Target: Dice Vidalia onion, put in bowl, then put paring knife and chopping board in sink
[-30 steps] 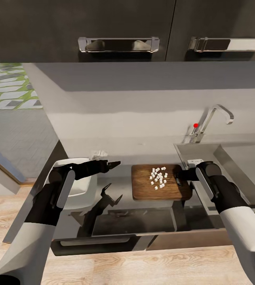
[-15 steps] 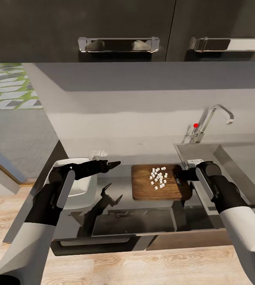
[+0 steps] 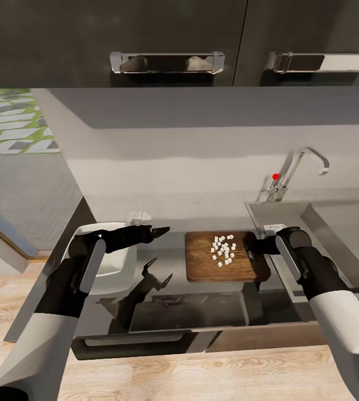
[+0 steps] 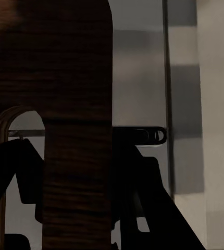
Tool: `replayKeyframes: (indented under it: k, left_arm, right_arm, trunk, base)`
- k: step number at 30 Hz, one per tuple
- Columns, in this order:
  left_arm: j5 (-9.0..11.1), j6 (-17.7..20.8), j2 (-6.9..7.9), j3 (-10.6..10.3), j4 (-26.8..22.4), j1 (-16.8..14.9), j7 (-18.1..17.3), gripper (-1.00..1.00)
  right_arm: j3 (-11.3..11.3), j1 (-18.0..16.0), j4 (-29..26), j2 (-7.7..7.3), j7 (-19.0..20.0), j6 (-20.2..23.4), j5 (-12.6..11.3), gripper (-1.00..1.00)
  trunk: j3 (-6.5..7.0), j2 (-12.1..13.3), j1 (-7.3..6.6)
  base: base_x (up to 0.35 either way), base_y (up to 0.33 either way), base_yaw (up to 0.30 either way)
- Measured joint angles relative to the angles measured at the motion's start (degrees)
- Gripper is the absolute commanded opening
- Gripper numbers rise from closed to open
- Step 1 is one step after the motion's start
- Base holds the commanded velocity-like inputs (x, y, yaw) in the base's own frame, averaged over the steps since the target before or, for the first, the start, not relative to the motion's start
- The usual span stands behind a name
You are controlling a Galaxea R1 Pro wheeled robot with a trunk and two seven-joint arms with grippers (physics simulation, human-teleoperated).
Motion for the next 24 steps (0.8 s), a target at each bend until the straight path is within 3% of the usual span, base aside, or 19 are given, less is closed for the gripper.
replayKeyframes:
  k: [24]
  left_arm:
    - [0.0, 0.0, 0.00, 0.0, 0.0, 0.0, 0.0, 1.00]
  right_arm:
    - [0.0, 0.0, 0.0, 0.00, 0.1, 0.0, 0.0, -1.00]
  trunk:
    - [0.00, 0.0, 0.00]
  base:
    - [0.000, 0.000, 0.000]
